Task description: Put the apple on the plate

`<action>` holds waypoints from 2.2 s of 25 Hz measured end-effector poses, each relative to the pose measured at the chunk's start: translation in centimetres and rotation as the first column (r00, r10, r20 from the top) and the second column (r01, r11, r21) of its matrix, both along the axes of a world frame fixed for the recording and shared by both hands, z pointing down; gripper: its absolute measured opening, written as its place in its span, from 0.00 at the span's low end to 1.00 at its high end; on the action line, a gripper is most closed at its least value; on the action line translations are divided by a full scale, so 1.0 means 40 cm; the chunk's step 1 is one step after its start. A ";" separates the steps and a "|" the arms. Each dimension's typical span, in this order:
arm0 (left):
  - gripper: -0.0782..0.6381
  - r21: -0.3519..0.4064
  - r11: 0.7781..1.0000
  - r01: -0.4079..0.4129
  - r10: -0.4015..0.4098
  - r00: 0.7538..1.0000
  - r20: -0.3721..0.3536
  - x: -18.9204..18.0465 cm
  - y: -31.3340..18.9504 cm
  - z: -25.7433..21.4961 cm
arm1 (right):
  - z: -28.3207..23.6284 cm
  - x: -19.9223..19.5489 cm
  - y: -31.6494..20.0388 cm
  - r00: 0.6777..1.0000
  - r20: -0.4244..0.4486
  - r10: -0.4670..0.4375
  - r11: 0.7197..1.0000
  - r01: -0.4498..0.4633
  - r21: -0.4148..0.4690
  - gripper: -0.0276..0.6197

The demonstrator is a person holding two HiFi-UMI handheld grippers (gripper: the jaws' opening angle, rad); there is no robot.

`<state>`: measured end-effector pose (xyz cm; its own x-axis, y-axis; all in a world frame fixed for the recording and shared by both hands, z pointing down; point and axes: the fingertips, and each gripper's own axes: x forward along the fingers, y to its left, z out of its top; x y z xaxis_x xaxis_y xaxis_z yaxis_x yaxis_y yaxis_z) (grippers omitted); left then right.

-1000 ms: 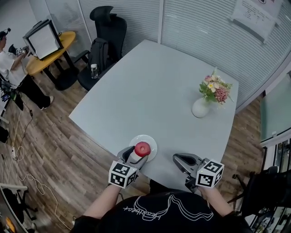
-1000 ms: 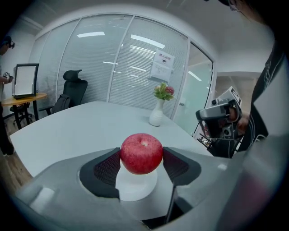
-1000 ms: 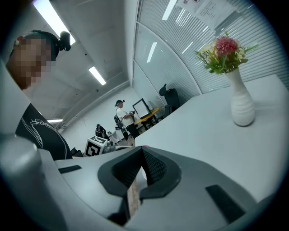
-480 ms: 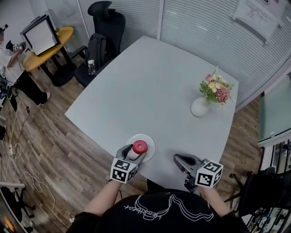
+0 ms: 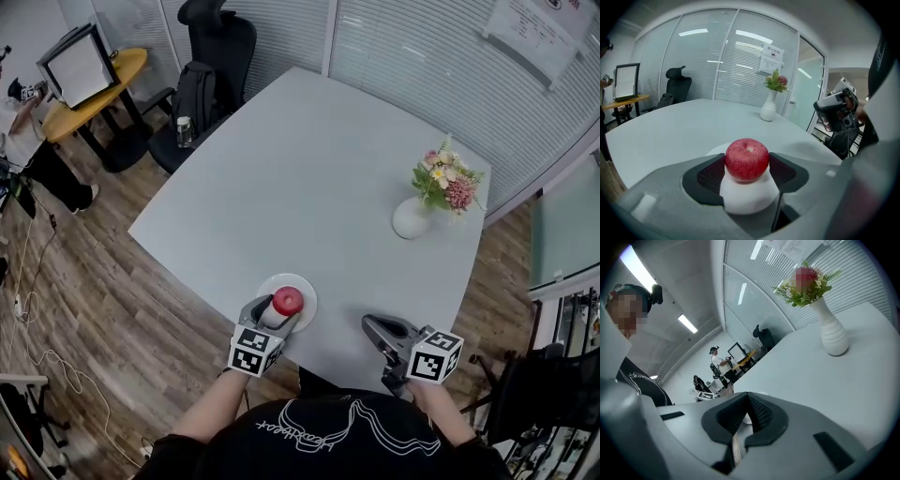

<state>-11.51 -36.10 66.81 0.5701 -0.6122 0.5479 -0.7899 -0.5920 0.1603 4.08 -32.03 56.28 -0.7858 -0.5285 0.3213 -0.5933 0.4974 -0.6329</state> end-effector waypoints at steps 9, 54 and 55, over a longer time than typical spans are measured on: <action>0.53 -0.006 1.000 -0.007 0.007 1.000 -0.004 0.005 -0.006 0.003 | -0.010 0.004 -0.013 1.000 0.006 0.003 1.000 -0.003 0.004 0.06; 0.13 0.201 0.968 -0.152 0.215 0.914 -0.344 -0.012 0.475 -0.599 | -0.266 -0.271 0.362 0.953 -0.020 -0.304 0.899 0.293 0.325 0.05; 0.13 0.199 0.968 -0.150 0.213 0.914 -0.345 -0.012 0.476 -0.599 | -0.265 -0.271 0.361 0.953 -0.023 -0.301 0.899 0.292 0.326 0.05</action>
<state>-12.00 -17.08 42.84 0.8194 -0.5430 0.1839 -0.5728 -0.7621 0.3018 -6.77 -17.58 45.67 -0.9281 -0.3408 0.1496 -0.3717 0.8265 -0.4229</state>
